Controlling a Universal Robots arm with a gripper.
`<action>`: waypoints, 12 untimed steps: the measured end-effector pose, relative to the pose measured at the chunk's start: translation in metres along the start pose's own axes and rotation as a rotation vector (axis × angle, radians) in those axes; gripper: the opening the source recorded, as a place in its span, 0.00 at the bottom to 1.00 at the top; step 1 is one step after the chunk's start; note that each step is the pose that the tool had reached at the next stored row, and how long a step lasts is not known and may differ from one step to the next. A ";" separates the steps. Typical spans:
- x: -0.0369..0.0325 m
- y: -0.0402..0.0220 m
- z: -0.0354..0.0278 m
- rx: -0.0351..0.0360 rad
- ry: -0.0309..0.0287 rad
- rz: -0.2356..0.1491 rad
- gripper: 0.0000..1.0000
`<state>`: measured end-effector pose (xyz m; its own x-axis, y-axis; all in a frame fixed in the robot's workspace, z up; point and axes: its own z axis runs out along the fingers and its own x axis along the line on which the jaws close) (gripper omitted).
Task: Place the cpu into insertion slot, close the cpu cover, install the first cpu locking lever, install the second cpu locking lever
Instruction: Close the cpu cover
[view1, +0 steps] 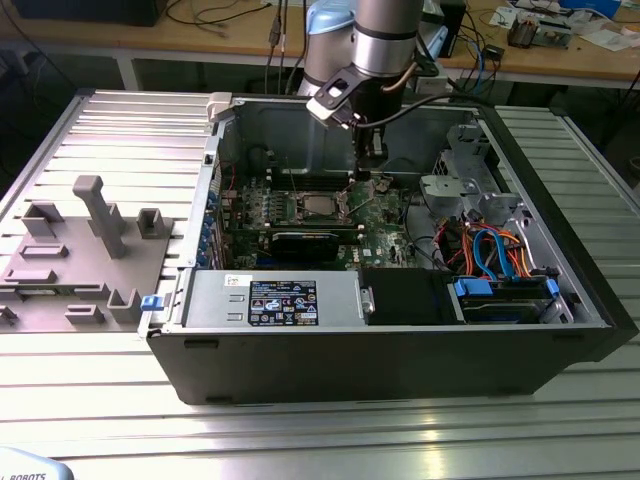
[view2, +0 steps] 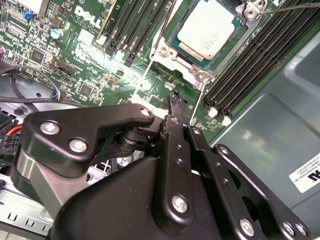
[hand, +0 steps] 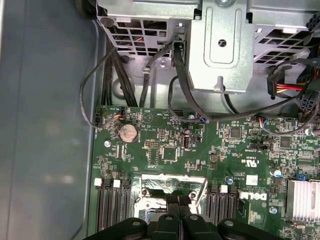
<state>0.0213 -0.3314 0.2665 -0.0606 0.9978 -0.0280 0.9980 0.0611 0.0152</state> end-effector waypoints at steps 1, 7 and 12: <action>0.0000 0.0003 0.0001 0.0000 0.0000 0.000 0.11; -0.0002 0.0038 0.0012 -0.0001 0.0001 0.000 0.11; -0.0004 0.0080 0.0017 0.0000 0.0001 0.000 0.11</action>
<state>0.0294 -0.3314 0.2649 -0.0607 0.9978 -0.0279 0.9980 0.0611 0.0153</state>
